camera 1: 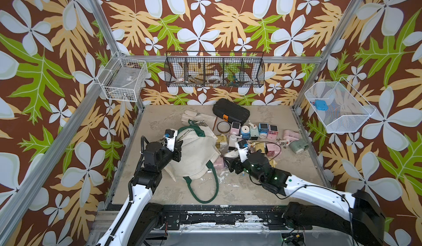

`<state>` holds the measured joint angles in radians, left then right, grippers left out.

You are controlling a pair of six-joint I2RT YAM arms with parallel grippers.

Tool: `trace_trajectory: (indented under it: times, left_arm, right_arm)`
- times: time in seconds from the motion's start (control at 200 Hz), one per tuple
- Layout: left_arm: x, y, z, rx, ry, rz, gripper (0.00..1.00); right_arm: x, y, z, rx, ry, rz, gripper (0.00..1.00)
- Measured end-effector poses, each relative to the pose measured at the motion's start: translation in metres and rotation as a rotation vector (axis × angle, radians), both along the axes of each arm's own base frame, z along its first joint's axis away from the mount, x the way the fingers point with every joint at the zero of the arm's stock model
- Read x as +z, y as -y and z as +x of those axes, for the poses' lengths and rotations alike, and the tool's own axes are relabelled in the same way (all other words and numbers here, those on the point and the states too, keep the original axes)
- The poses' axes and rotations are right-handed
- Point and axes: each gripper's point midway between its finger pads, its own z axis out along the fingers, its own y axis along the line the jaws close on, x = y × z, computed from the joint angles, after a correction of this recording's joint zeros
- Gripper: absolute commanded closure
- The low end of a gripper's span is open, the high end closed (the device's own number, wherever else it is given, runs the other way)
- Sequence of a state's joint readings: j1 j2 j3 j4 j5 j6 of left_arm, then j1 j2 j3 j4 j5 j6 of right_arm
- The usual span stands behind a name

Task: Take out the pencil sharpeners from the tote bags
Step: Place the pencil sharpener at the center of the board.

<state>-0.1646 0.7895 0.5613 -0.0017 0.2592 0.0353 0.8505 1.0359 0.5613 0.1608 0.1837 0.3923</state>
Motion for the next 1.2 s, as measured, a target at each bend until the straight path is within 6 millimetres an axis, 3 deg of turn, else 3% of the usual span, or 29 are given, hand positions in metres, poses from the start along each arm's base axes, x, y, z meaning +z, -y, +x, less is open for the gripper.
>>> trace_trajectory:
  times: [0.155,0.29,0.425,0.585,0.706,0.986,1.196]
  left_arm:
    - [-0.001,0.0,0.001,0.0,-0.003,0.001,1.0]
    - [-0.001,-0.001,0.001,0.004,-0.001,0.002,1.0]
    - [0.0,-0.002,0.001,0.013,0.0,0.004,1.0]
    - [0.0,-0.002,0.001,0.015,0.001,0.005,1.0]
    - [0.0,-0.002,0.001,0.015,0.001,0.005,1.0]
    - [-0.001,-0.002,0.002,0.016,-0.001,0.005,1.0]
    - [-0.003,-0.003,0.003,0.02,-0.008,0.004,1.0]
  right_arm:
    - [-0.013,0.1,0.014,-0.342,-0.026,0.054,0.35]
    - [-0.037,0.17,0.016,-0.596,-0.067,0.071,0.35]
    - [-0.068,0.224,0.016,-0.805,-0.141,0.062,0.35]
    - [-0.095,0.272,0.016,-0.996,-0.225,0.08,0.35]
    - [-0.111,0.294,0.016,-1.081,-0.272,0.106,0.34]
    - [-0.145,0.298,0.023,-1.116,-0.38,0.077,0.3]
    - [-0.145,0.301,0.025,-1.137,-0.372,0.092,0.21]
